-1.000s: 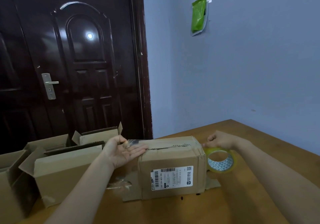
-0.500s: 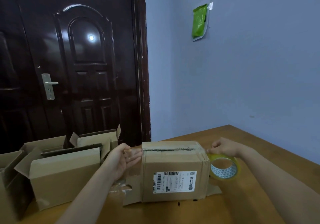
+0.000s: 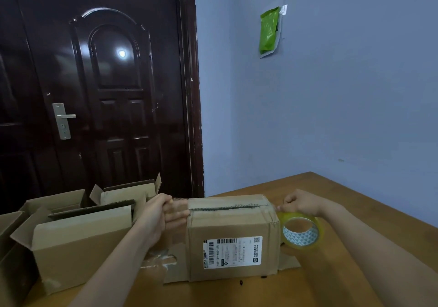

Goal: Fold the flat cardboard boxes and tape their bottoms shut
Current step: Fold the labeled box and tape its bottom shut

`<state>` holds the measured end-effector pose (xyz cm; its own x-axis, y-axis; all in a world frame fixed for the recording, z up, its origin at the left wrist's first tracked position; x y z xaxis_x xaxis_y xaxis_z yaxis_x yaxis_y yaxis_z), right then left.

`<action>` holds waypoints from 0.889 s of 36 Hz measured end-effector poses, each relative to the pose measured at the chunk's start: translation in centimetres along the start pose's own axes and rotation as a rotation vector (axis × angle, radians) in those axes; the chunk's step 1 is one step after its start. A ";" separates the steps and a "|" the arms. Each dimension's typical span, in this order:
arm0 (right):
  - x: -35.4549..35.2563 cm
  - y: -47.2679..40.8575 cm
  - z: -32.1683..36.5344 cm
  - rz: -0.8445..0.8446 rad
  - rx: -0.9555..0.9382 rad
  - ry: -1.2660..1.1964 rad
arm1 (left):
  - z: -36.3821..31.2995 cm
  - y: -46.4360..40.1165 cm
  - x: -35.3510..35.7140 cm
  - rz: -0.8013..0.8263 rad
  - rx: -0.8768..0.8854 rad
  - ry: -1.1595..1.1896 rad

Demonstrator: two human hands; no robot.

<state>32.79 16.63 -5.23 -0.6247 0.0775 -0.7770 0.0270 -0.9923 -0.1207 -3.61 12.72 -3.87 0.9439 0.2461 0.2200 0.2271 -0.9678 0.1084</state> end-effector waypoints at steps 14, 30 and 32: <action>0.2 0.2 0.0 -0.003 0.005 0.022 | 1.8 -0.5 -0.6 -0.054 -0.027 -0.004; 1.5 0.7 1.0 -0.002 0.006 0.051 | 6.9 -1.0 -0.5 -0.023 -0.137 -0.127; 1.6 0.6 1.2 0.003 0.008 0.065 | 6.7 -0.8 -0.2 -0.037 -0.087 -0.218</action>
<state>30.83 15.99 -5.80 -0.5725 0.0800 -0.8160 0.0227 -0.9933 -0.1133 -2.34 13.07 -10.47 0.9668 0.2555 0.0006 0.2504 -0.9478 0.1973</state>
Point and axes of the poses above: each hand's wrist, its own y-axis away from the middle knuckle, its own x-axis out of the palm, z = x × y, the point moved 8 cm from there along -y, towards the middle knuckle, and after that the axes turned 13 degrees about -z, right-handed, at the moved point
